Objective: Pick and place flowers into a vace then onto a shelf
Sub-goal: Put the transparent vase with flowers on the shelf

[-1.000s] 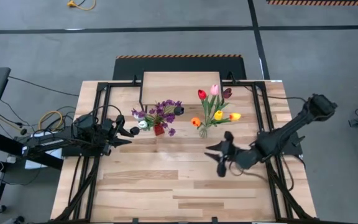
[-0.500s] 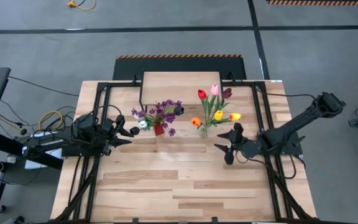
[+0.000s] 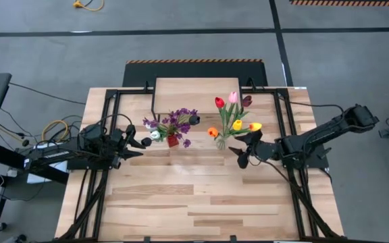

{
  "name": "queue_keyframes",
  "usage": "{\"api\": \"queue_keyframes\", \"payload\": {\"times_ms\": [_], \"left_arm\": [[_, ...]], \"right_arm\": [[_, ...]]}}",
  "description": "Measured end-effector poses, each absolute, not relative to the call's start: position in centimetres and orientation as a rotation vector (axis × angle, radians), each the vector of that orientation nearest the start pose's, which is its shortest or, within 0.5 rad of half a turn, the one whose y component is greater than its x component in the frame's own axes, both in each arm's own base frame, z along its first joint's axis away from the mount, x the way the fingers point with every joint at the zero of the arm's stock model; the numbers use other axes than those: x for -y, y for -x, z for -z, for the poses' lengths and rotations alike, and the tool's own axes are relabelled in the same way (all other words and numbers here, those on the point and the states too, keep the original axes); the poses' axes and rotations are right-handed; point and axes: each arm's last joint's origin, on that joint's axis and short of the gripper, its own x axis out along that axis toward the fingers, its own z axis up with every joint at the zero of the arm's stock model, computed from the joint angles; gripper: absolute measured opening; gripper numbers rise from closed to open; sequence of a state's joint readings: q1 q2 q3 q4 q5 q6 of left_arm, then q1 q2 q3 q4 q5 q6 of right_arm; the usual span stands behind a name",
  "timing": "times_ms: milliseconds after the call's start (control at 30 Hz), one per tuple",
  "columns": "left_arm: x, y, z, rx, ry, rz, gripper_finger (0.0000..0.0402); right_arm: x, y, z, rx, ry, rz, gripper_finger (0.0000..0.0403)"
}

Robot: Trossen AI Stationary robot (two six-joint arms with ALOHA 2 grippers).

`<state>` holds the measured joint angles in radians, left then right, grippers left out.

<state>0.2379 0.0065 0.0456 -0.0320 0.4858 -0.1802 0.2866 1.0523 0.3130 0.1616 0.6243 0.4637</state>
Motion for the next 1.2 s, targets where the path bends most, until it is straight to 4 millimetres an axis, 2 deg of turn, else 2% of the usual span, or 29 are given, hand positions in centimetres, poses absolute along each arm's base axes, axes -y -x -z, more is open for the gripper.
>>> {"api": "queue_keyframes", "payload": {"times_ms": [633, 900, 1200], "left_arm": [[-0.9, -9.2, -17.5, -0.016, 0.177, 0.248, 0.0119], [-0.9, -9.2, -17.5, -0.016, 0.177, 0.248, 0.0119], [-0.9, -9.2, -17.5, -0.016, 0.177, 0.248, 0.0119]], "right_arm": [[-3.2, -18.6, -16.2, -0.439, -0.176, 0.440, 0.0266], [-3.3, -19.7, -15.3, -0.443, -0.138, 0.441, 0.0266], [-3.1, -20.3, -15.2, -0.394, -0.101, 0.490, 0.0266]]}}
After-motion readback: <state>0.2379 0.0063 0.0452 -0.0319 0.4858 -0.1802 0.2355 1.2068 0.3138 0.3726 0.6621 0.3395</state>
